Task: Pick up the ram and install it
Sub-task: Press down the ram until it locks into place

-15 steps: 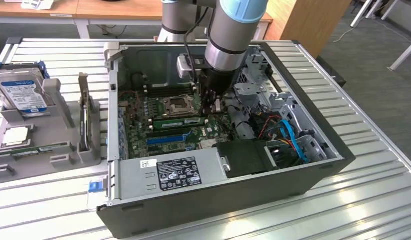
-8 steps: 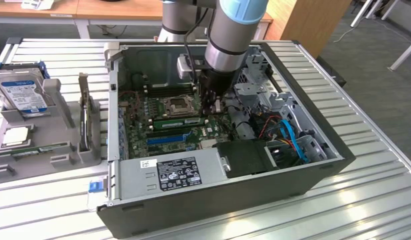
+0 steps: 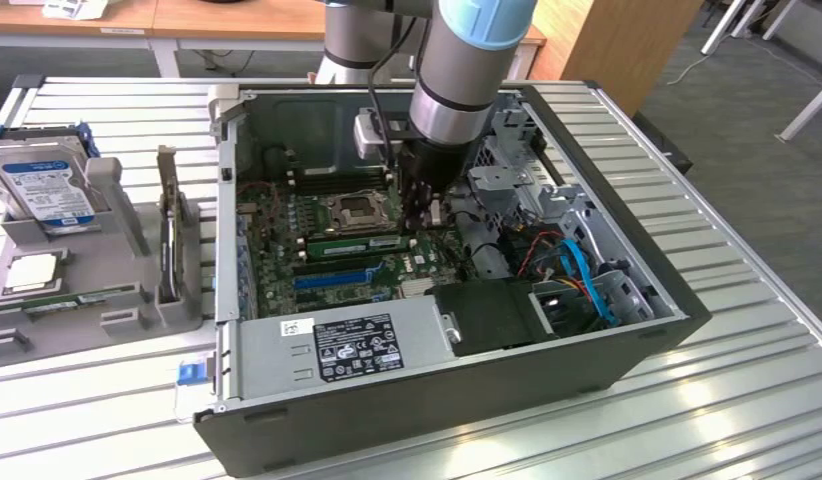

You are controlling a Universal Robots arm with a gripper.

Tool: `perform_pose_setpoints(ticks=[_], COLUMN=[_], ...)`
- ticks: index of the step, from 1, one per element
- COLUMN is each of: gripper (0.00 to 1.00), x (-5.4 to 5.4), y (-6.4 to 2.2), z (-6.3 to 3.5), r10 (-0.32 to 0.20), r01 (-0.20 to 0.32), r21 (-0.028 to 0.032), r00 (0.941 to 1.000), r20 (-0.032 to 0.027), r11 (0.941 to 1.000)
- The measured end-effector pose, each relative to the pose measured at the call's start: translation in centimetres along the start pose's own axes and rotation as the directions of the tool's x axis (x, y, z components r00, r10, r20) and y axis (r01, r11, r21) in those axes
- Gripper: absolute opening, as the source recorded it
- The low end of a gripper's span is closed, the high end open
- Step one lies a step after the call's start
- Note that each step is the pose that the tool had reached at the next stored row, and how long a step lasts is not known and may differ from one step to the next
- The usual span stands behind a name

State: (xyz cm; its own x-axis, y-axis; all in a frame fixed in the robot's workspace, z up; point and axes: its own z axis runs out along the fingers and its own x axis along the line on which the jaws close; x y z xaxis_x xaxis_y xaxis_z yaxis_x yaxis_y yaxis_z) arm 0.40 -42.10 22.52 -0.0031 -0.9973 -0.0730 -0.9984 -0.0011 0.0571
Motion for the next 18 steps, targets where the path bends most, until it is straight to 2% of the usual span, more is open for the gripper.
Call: perform_pose_setpoints(ticks=[18], gripper=[0.10], x=[0.01], y=[-0.01], z=[0.16], r10=[0.000], r01=[0.000], r21=[-0.0001], r00=[1.0000], r20=[0.0000], r11=[1.0000])
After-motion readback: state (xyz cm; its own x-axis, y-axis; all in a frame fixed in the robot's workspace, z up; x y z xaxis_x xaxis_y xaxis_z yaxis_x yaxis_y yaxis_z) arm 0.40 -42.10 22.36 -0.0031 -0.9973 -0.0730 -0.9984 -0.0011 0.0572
